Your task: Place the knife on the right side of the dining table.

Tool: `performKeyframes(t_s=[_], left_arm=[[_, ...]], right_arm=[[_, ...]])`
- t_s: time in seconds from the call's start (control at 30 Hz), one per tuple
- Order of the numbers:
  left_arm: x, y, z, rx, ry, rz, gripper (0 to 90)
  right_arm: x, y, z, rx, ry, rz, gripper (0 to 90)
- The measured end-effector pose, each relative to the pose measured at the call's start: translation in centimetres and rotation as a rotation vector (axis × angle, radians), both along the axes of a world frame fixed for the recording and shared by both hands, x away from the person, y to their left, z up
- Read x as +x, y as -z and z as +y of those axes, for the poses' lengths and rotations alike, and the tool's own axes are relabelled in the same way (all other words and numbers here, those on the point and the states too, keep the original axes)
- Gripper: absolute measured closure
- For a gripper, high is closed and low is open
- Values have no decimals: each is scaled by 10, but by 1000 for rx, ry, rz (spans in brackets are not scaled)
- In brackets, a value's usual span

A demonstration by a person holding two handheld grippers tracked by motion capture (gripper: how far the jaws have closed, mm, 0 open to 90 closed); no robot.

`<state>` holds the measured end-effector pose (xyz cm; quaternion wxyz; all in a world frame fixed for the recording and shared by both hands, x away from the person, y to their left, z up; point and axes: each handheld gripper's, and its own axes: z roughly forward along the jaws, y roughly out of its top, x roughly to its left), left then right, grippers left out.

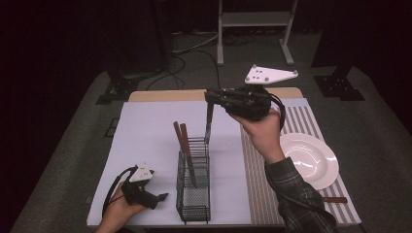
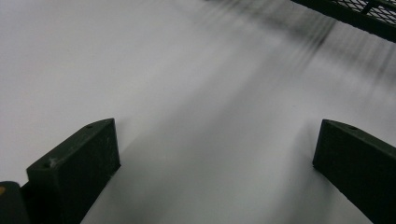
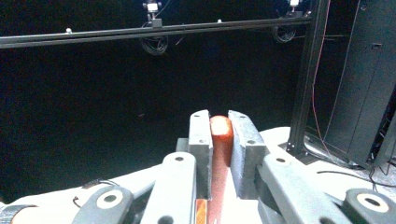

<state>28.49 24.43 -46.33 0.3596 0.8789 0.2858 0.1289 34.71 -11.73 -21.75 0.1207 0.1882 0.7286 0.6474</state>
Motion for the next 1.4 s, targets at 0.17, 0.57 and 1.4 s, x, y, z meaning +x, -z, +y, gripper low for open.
performKeyframes(t_s=[0.17, 0.57, 1.4], left_arm=[[0, 0, 0, 0, -1, 0, 0], [0, 0, 0, 0, 0, 0, 0], [0, 0, 0, -4, -2, 0, 0]], right_arm=[[0, 0, -5, -3, 12, -3, 801], [4, 8, -22, -15, 60, 8, 801], [30, 39, -76, -7, 225, 62, 800]])
